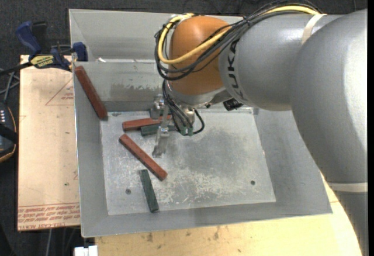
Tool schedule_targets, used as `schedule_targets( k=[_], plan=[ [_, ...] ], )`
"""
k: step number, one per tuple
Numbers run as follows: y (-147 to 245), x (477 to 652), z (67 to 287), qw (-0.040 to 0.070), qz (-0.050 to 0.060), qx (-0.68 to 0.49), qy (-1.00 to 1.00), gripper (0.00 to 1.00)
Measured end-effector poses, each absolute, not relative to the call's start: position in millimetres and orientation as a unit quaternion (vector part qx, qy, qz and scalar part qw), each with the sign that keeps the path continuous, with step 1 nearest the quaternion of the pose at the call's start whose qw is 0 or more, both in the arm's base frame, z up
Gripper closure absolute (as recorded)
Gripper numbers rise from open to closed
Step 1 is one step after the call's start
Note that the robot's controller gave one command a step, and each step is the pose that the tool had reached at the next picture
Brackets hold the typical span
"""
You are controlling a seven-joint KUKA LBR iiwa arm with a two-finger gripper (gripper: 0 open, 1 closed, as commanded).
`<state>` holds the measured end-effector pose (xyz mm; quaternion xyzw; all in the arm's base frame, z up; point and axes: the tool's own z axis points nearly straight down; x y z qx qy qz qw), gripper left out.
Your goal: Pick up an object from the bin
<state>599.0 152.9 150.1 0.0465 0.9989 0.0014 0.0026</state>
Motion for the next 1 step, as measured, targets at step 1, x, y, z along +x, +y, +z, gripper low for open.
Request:
schedule_targets(
  k=[1],
  plan=[
    [141.1, 624.1, 72.7, 0.002, 0.001, -0.028, 1.0, 1.0]
  ],
)
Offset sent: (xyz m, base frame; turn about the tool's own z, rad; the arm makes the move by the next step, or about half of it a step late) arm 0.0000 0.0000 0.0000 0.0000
